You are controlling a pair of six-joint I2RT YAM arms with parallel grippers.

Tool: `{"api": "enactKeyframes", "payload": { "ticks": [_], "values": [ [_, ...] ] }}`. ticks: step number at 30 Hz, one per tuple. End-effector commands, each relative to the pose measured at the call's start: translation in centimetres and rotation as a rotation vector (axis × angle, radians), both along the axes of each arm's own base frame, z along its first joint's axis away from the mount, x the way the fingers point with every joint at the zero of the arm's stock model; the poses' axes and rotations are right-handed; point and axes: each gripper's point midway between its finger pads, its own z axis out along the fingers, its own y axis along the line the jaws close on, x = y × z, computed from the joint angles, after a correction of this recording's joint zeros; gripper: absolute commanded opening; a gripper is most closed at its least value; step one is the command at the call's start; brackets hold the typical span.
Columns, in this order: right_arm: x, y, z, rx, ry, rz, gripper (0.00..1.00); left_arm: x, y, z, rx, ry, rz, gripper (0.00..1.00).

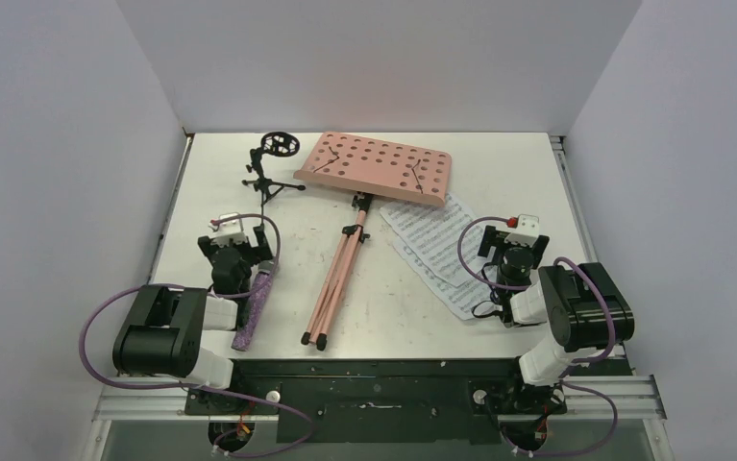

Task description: Set up the instrument practice props

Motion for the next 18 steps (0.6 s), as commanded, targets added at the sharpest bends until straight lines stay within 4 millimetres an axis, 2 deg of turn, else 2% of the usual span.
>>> {"api": "enactKeyframes", "payload": {
  "ticks": [1, 11, 13, 14, 15, 18],
  "values": [
    [0.8, 0.2, 1.4, 0.001, -0.053, 0.000, 0.90, 1.4, -0.7, 2.2, 0.008, -0.069, -0.051, 0.96],
    [0.9, 0.2, 1.5, 0.001, -0.053, 0.000, 0.90, 1.3, -0.7, 2.2, 0.009, -0.070, -0.051, 0.96],
    [0.7, 0.2, 1.9, -0.002, -0.066, -0.005, 0.90, 1.0, -0.2, 2.7, 0.015, -0.078, -0.022, 0.96],
    [0.6, 0.1, 2.4, -0.007, -0.069, -0.014, 0.90, 0.8, -0.1, 3.5, 0.012, -0.084, -0.015, 0.96],
    [0.5, -0.3, 3.7, 0.004, -0.093, -0.047, 0.90, 0.5, -0.2, 5.4, 0.007, -0.115, -0.019, 0.96],
    [0.7, -1.3, 5.3, 0.024, -0.063, -0.149, 0.90, -0.4, -0.6, 7.9, -0.075, -0.105, -0.018, 0.96]
  ]
}}
